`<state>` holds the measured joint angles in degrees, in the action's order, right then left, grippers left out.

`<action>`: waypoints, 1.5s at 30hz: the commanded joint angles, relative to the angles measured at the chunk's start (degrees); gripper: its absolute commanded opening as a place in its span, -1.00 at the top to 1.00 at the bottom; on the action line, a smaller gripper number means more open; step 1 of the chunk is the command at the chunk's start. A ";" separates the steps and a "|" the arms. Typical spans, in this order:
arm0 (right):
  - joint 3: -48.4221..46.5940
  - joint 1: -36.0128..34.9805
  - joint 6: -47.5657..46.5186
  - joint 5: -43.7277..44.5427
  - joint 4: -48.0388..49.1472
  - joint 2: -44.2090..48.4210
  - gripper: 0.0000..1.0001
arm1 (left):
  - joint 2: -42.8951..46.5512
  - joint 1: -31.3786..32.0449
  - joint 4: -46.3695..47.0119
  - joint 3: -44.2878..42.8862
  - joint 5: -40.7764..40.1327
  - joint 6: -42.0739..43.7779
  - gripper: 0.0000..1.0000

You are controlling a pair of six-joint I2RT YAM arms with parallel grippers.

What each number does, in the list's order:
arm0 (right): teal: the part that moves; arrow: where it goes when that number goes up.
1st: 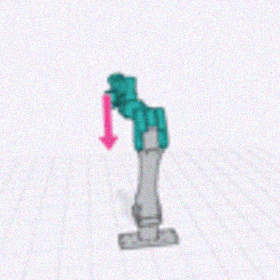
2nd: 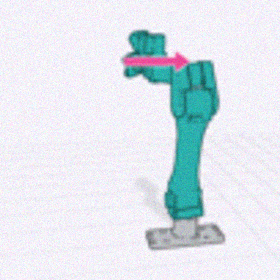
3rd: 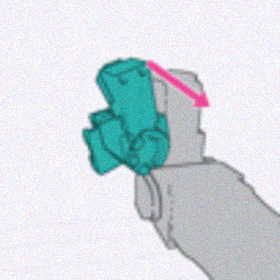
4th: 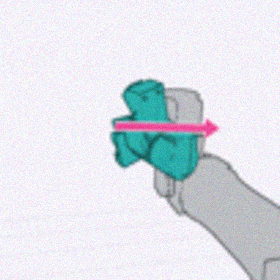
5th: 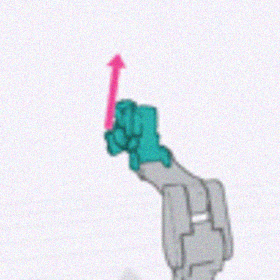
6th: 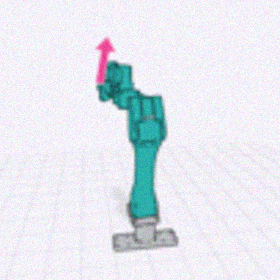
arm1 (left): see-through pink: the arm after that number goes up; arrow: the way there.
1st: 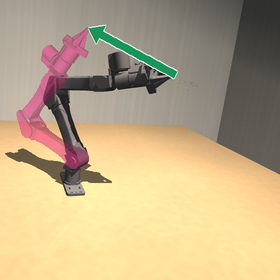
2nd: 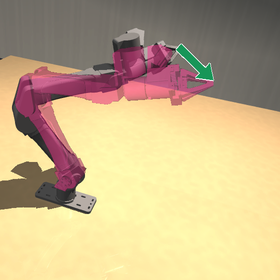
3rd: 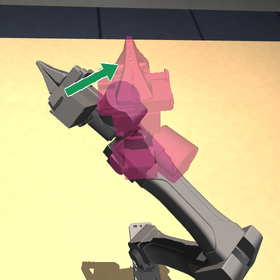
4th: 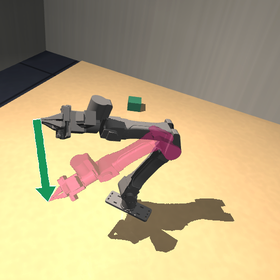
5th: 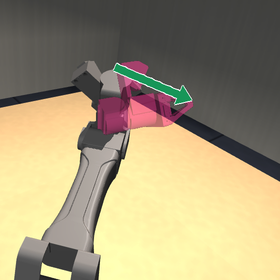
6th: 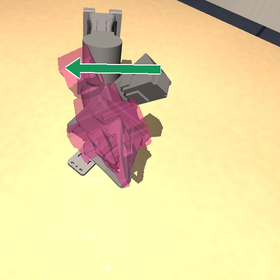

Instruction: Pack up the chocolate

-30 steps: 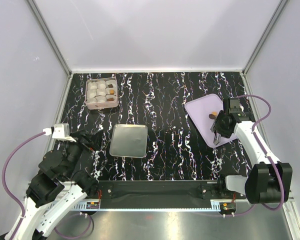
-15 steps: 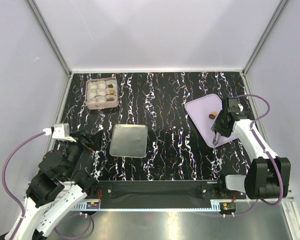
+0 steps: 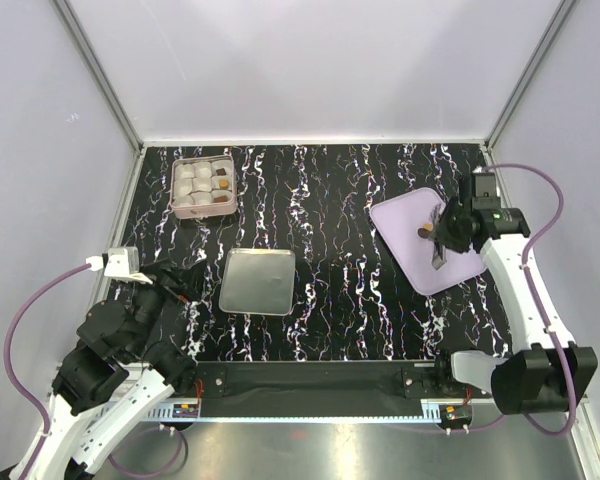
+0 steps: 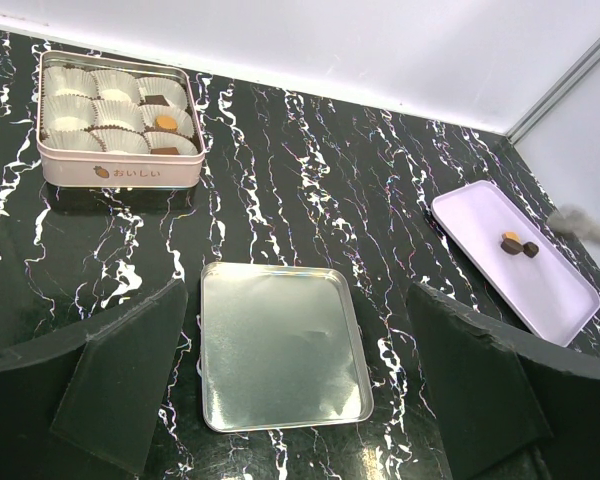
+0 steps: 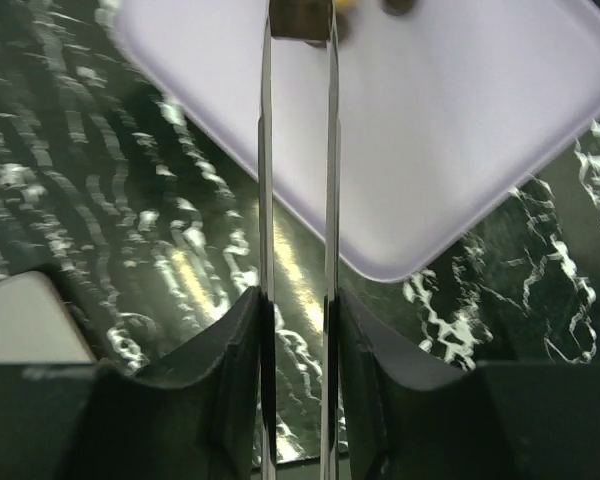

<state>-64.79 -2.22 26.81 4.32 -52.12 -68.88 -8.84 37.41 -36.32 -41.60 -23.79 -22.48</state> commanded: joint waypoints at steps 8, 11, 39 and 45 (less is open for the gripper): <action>-24.22 -22.80 1.58 -0.54 6.05 -19.84 0.31 | 2.16 -0.05 2.92 0.03 -1.61 0.07 -0.98; -35.62 -29.30 -0.17 0.43 9.74 -29.59 0.31 | 2.95 -0.05 3.09 0.21 -1.87 0.07 -0.98; -77.67 -47.35 -14.15 -11.00 35.68 -77.98 0.22 | 2.34 -0.05 3.62 0.47 -0.91 0.51 -0.98; -78.55 -47.26 -14.76 -11.08 35.68 -79.91 0.23 | 2.34 -0.05 3.71 0.38 -0.91 0.59 -0.98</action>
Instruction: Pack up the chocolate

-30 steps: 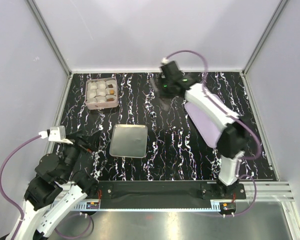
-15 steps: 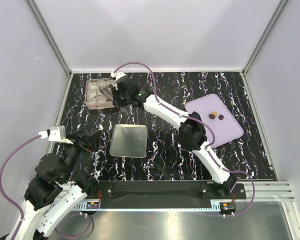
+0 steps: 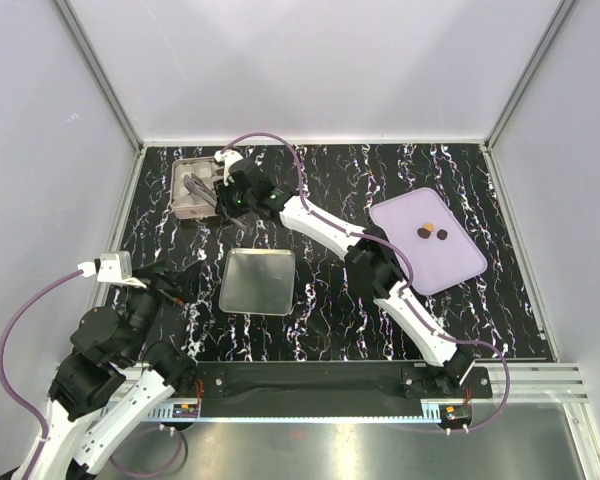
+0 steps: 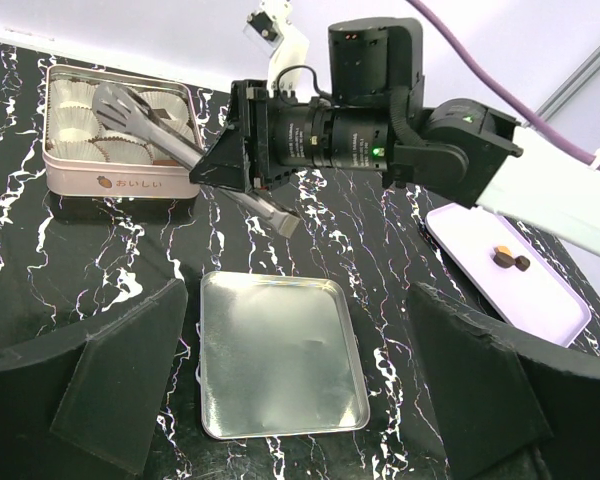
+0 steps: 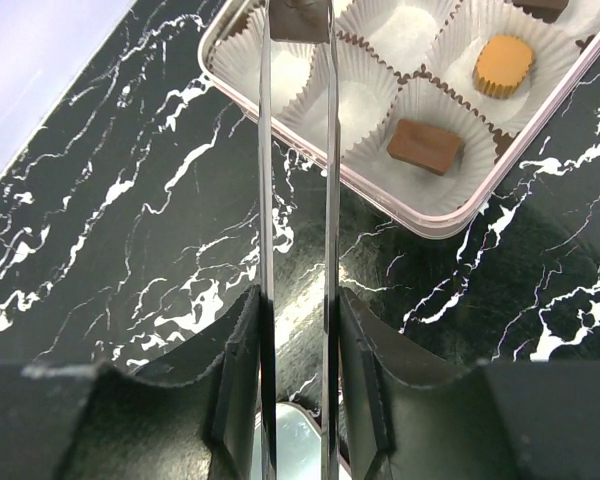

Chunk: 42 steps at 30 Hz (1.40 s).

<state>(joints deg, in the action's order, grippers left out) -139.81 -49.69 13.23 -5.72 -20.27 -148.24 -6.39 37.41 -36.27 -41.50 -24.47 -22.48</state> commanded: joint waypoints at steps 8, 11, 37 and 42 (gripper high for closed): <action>0.15 0.12 -2.42 1.49 3.66 0.85 0.14 | -0.29 -0.05 3.75 0.36 -0.05 0.68 -0.98; 0.94 0.12 -2.77 1.67 3.31 1.20 0.10 | -0.37 -0.05 3.84 0.36 -0.05 0.68 -0.98; 4.98 0.12 -5.85 3.87 6.03 5.60 0.10 | -0.99 -0.05 3.84 0.36 0.21 0.68 -0.98; 6.21 0.03 -6.64 2.99 7.26 6.30 0.09 | -1.25 -0.05 3.84 0.27 0.39 0.68 -0.98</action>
<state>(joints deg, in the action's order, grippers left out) -133.84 -49.67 8.08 -2.61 -16.95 -147.92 -6.68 37.41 -35.90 -41.47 -24.43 -22.44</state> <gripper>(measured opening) 0.459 0.988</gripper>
